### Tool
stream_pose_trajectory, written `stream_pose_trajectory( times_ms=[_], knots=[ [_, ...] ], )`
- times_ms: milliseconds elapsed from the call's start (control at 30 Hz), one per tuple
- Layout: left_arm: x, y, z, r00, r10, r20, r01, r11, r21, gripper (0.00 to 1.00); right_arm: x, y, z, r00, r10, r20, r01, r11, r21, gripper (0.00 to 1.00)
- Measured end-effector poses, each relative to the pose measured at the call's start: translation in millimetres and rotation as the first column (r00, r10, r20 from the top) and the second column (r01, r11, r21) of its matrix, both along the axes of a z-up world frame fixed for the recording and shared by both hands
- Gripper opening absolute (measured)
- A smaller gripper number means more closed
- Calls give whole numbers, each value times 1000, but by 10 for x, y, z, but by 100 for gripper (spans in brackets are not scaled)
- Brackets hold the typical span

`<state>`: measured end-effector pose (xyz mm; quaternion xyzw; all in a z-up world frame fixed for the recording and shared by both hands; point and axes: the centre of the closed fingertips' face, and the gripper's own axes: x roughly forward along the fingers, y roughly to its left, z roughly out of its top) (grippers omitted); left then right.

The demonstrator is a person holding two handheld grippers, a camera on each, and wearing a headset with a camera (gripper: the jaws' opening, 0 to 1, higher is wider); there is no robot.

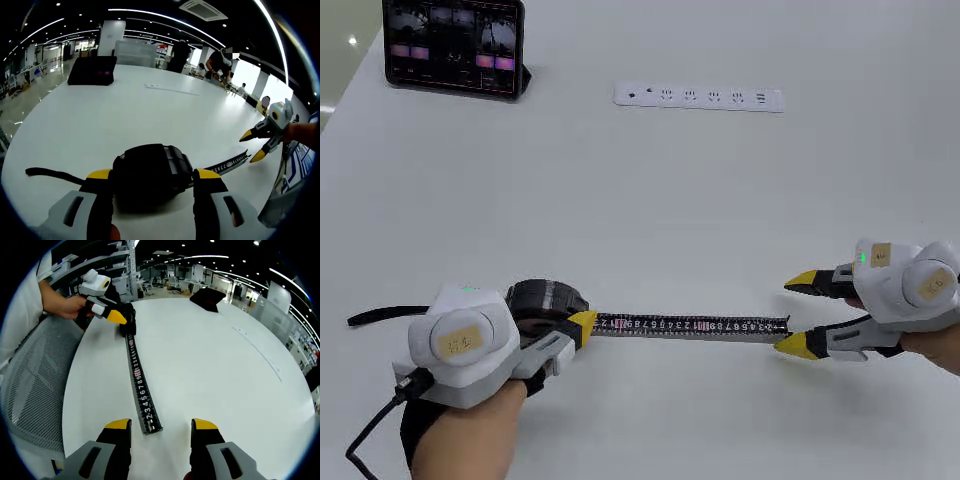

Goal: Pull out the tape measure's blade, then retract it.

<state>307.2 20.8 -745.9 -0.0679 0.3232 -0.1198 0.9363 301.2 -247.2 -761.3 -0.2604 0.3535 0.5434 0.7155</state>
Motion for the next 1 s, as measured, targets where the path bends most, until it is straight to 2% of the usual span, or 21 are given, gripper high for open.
stream_pose_trajectory(
  times_ms=[433,767,1000],
  knots=[
    [2,10,-13,1000,6,-2,-6,1000,-2,59,-43,-18,-29,999,35,-8,-36,999,-22,37],
    [1,7,-16,1000,5,-4,-5,1000,-5,59,-83,-8,-41,996,81,-21,-82,996,-31,23],
    [2,6,-17,1000,7,-5,-7,1000,-6,59,-116,-6,-50,993,111,-26,-112,993,-39,16]
  ],
)
